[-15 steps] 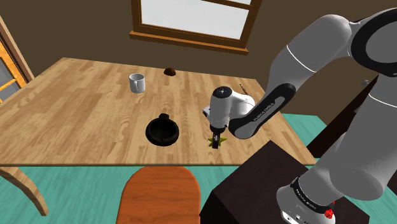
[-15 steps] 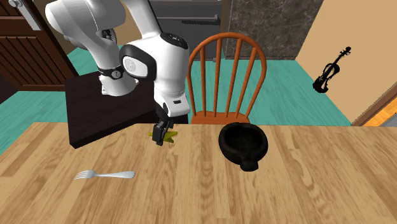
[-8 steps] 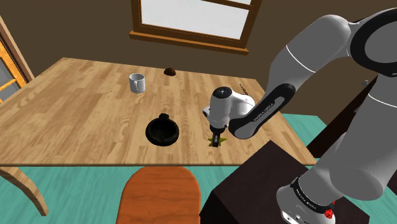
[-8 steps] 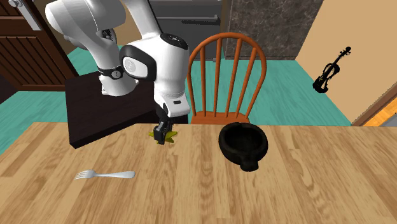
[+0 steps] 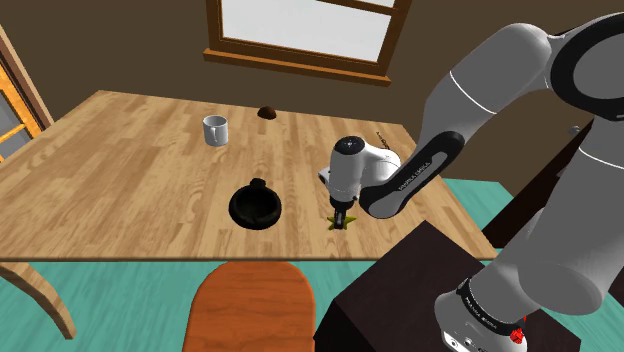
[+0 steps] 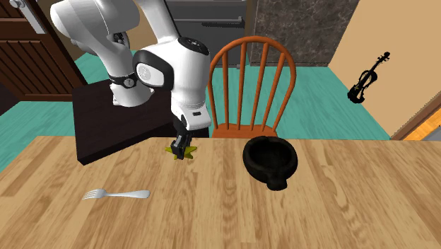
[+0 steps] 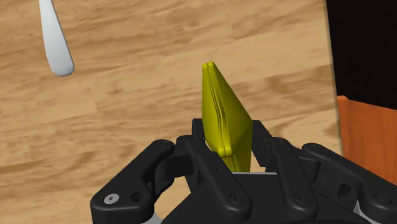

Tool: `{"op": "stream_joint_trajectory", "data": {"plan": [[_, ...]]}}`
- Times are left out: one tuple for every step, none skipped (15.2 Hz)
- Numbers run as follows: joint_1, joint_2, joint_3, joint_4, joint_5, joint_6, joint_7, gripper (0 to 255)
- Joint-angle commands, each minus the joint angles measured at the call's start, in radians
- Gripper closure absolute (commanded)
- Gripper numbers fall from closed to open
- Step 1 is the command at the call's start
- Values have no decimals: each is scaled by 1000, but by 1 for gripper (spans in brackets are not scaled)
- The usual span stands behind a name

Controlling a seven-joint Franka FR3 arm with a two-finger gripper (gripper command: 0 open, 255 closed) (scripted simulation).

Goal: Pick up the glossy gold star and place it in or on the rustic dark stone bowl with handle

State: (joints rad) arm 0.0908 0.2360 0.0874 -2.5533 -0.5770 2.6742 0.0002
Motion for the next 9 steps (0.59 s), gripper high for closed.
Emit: {"op": "stream_joint_trajectory", "data": {"plan": [[0,0,0,0,0,0,0,255],[-3,-16,6,-4,14,-11,-13,255],[-6,-32,12,-7,28,-22,-25,255],[-9,-48,17,-10,42,-33,-38,255],[-11,-64,22,-13,56,-44,-51,255],[-13,-79,27,-16,70,-56,-63,255],[-15,-95,31,-18,84,-68,-75,255],[-16,-110,35,-20,97,-79,-88,255],[-17,-126,39,-22,111,-91,-99,255]]}}
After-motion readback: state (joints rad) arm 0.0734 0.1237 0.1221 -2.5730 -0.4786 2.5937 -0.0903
